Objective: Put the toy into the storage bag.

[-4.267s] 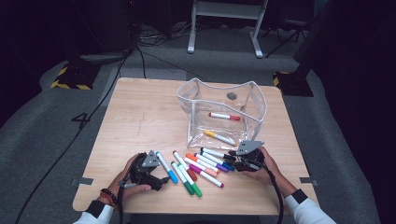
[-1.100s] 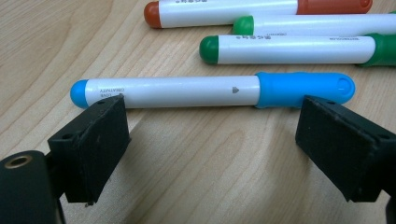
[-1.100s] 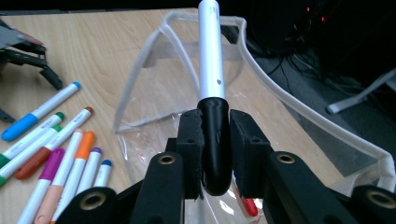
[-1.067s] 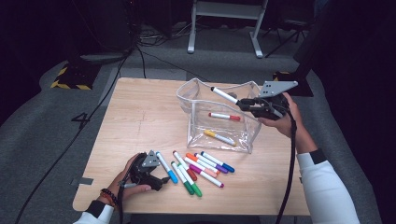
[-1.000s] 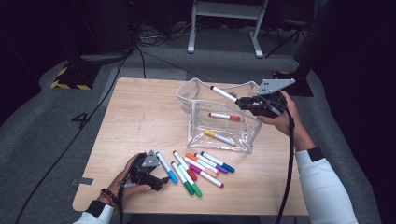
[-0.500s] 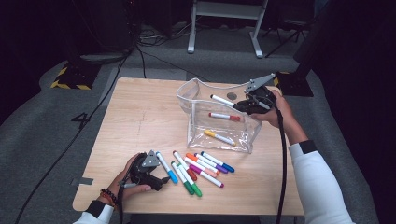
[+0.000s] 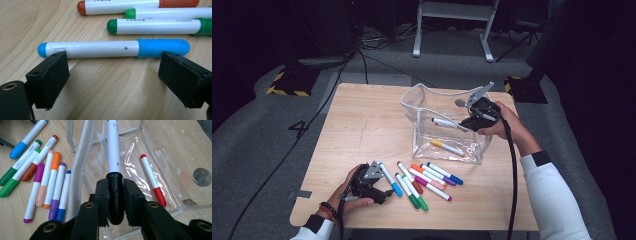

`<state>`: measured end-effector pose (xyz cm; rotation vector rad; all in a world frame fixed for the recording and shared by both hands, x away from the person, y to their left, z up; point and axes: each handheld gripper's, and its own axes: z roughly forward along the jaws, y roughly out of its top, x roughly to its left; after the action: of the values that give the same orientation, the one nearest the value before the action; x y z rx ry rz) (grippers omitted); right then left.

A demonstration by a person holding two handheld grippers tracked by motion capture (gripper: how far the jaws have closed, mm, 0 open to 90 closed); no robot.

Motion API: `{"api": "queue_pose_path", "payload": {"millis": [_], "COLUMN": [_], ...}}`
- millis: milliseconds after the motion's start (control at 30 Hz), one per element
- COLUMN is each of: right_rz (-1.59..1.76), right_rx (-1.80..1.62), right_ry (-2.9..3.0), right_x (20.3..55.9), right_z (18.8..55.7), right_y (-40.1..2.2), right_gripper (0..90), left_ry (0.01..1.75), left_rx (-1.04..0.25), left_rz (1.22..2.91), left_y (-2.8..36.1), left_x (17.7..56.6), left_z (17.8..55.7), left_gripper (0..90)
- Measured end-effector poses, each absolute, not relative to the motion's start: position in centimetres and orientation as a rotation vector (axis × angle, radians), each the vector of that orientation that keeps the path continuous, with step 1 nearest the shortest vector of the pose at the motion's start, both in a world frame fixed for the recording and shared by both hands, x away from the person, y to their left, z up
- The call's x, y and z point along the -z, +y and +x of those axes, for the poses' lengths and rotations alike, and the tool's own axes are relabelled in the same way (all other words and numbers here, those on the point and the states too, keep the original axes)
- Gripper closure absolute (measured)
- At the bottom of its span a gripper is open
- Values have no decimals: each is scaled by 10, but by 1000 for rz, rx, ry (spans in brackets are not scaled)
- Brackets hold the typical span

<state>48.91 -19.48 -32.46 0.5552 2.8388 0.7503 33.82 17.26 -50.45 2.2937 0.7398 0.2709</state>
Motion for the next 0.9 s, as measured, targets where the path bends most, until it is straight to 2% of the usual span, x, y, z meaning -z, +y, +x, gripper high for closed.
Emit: {"api": "queue_pose_path", "payload": {"millis": [133,200,533,900], "right_rz": [581,597,632,586], "right_rx": [-763,-767,-868,-1074], "right_ry": [2804,2786,2655,2484], "right_x": [324,324,308,282], "right_z": [491,492,487,446], "right_y": [-197,-199,-217,-233], "right_gripper": [737,683,546,388], "left_ry": [739,740,739,739], "left_rx": [-271,-271,-270,-270], "left_rz": [2294,2294,2294,2294], "left_y": [173,173,173,173], "left_x": [504,504,504,504], "left_z": [338,338,338,338], "left_gripper": [101,101,101,101]}}
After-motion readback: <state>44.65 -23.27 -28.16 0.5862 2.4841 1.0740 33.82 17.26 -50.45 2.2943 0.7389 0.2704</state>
